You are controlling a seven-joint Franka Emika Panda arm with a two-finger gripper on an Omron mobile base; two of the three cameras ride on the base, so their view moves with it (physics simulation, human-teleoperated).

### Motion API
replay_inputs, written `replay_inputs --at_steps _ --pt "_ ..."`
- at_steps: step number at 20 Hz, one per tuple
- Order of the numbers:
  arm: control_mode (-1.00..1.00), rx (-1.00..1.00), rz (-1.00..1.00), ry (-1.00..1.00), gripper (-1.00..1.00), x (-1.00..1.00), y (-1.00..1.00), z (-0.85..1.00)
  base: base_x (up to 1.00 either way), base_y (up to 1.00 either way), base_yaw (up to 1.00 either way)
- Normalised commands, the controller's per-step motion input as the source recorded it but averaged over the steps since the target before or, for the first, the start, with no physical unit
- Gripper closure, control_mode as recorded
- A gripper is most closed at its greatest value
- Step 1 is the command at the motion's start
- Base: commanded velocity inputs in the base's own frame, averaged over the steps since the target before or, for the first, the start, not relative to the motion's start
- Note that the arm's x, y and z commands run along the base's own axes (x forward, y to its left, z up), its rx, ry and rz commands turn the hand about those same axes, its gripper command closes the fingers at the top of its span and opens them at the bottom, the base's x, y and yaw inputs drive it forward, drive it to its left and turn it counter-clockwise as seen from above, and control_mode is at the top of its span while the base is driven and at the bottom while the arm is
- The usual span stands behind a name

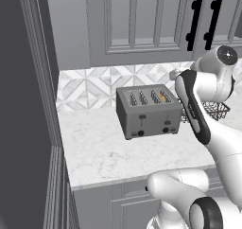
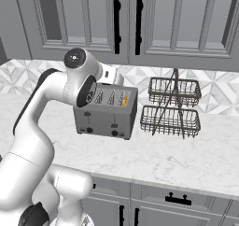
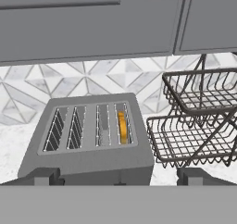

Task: Start the toaster. Once the lever pops up, take the bread to the plate on the dining counter.

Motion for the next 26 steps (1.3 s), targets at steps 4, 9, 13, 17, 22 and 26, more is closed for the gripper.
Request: replay_inputs --at_steps 4,9,13,17,22,26 --pt "-1.00 0.00 0.00 0.00 -1.00 0.00 0.00 0.00 0.00 0.00 0.00" --pt "-1.00 0.00 0.00 0.00 -1.00 0.00 0.00 0.00 0.00 0.00 0.00" --pt "-1.00 0.00 0.00 0.00 -1.00 0.00 0.00 0.00 0.00 0.00 0.00" --pt "-1.00 0.00 0.00 0.00 -1.00 0.00 0.00 0.00 0.00 0.00 0.00" --pt "-1.00 0.00 0.00 0.00 -1.00 0.00 0.00 0.00 0.00 0.00 0.00" --pt "-1.00 0.00 0.00 0.00 -1.00 0.00 0.00 0.00 0.00 0.00 0.00"
